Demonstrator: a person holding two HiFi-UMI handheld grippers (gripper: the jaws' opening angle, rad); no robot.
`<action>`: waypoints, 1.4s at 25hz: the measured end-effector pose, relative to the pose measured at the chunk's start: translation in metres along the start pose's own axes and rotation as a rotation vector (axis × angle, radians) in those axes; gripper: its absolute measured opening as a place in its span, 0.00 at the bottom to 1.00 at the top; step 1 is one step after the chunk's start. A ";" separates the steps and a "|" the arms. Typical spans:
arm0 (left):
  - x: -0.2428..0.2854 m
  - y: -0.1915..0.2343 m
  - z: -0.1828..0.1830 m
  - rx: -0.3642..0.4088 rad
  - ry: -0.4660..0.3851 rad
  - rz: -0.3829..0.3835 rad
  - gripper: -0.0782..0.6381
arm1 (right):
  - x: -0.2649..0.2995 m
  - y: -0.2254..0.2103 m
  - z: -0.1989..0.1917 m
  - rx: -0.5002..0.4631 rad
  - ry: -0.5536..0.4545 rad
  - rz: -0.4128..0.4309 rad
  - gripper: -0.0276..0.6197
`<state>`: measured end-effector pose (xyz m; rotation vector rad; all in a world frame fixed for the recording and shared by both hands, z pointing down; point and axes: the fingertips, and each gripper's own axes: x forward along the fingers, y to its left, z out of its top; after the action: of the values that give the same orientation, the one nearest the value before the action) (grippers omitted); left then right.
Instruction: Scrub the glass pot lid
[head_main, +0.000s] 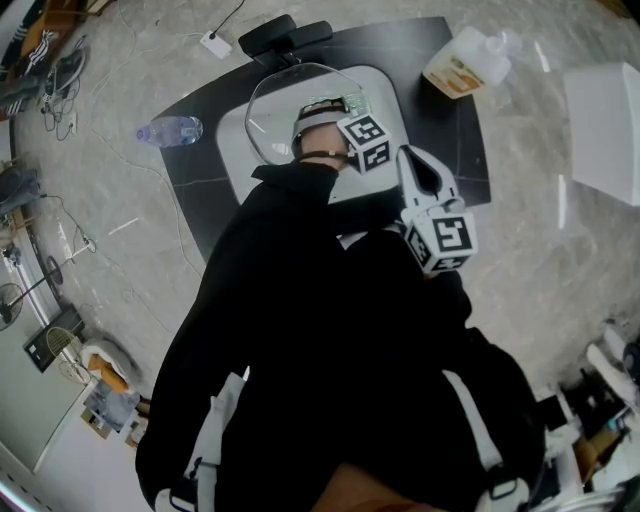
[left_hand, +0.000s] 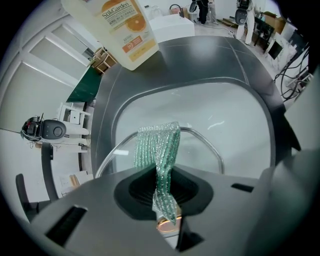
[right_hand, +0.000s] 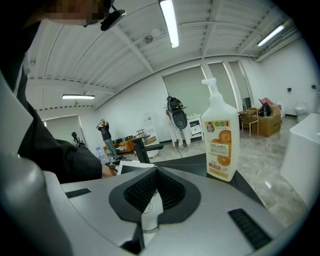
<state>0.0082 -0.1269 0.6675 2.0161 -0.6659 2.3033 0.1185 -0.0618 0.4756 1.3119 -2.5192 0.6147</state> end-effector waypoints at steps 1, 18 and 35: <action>0.000 -0.001 0.000 -0.001 0.000 0.001 0.18 | 0.000 -0.001 0.000 0.001 0.000 -0.002 0.04; 0.002 -0.023 0.007 0.017 0.019 -0.026 0.18 | 0.002 -0.006 -0.001 0.007 0.006 -0.013 0.04; 0.002 -0.047 0.009 0.009 0.031 -0.049 0.18 | 0.001 -0.013 -0.005 0.017 0.011 -0.031 0.04</action>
<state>0.0289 -0.0878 0.6844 1.9726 -0.5986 2.3095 0.1289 -0.0666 0.4834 1.3476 -2.4851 0.6367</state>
